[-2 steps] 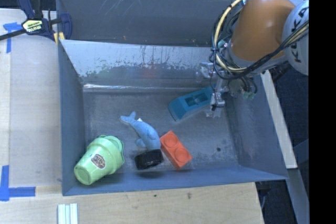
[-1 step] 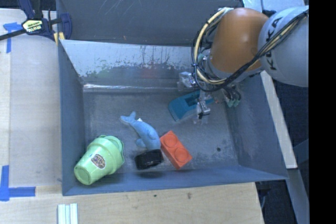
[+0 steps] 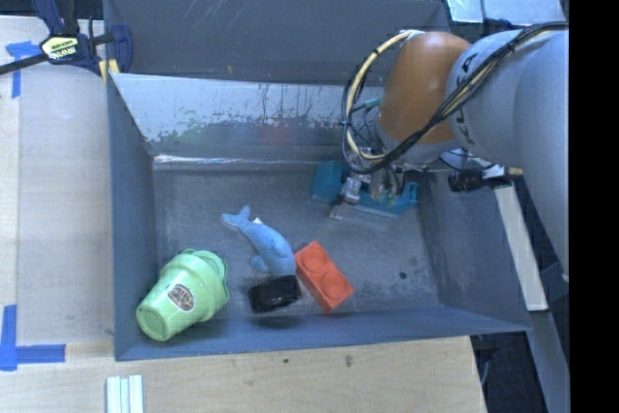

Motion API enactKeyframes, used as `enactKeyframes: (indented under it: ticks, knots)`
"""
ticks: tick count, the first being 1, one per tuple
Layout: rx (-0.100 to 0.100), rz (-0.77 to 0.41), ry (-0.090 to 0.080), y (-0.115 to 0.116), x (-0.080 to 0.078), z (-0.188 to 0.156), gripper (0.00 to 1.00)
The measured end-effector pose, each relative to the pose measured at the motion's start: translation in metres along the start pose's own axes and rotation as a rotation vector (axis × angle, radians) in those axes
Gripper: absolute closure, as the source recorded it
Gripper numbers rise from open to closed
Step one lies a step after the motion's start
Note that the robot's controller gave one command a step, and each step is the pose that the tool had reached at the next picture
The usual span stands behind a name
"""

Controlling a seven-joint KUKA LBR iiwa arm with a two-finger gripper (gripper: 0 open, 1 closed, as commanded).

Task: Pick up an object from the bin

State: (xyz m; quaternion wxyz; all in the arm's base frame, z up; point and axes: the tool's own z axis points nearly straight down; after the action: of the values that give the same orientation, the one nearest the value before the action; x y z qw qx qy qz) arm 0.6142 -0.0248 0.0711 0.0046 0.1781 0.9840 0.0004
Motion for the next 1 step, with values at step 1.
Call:
enactKeyframes:
  ticks: [1]
  knots:
    - [0.000,-0.001,0.000,0.0001,0.0000,0.0000,1.00]
